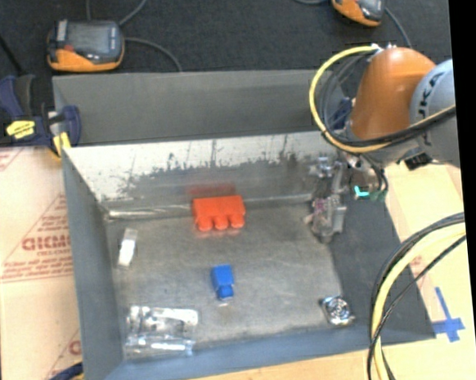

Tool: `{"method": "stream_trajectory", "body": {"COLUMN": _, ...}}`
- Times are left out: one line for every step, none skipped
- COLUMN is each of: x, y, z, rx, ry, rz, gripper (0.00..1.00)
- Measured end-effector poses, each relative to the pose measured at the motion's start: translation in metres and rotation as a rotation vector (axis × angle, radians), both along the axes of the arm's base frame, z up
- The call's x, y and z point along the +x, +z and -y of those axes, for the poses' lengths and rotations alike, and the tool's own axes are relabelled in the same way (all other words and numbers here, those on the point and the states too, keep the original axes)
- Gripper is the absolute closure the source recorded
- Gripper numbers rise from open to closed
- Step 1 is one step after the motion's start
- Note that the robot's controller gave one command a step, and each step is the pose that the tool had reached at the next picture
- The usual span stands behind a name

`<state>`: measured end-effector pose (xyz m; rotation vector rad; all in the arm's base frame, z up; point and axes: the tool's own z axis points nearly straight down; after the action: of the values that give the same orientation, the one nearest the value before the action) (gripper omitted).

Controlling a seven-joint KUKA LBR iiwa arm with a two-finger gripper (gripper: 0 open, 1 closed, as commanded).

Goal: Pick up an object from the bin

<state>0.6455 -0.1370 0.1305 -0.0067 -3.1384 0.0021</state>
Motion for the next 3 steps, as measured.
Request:
{"method": "stream_trajectory", "body": {"x": 0.004, "y": -0.063, "z": -0.075, "rx": 0.003, "ry": 0.042, "rz": 0.003, "gripper": 0.0}}
{"method": "stream_trajectory", "body": {"x": -0.005, "y": -0.027, "z": 0.026, "rx": -0.005, "ry": 0.093, "rz": 0.011, "gripper": 0.0}}
{"method": "stream_trajectory", "body": {"x": 0.0, "y": -0.021, "z": 0.024, "rx": 0.007, "ry": 0.665, "rz": 0.008, "gripper": 0.0}}
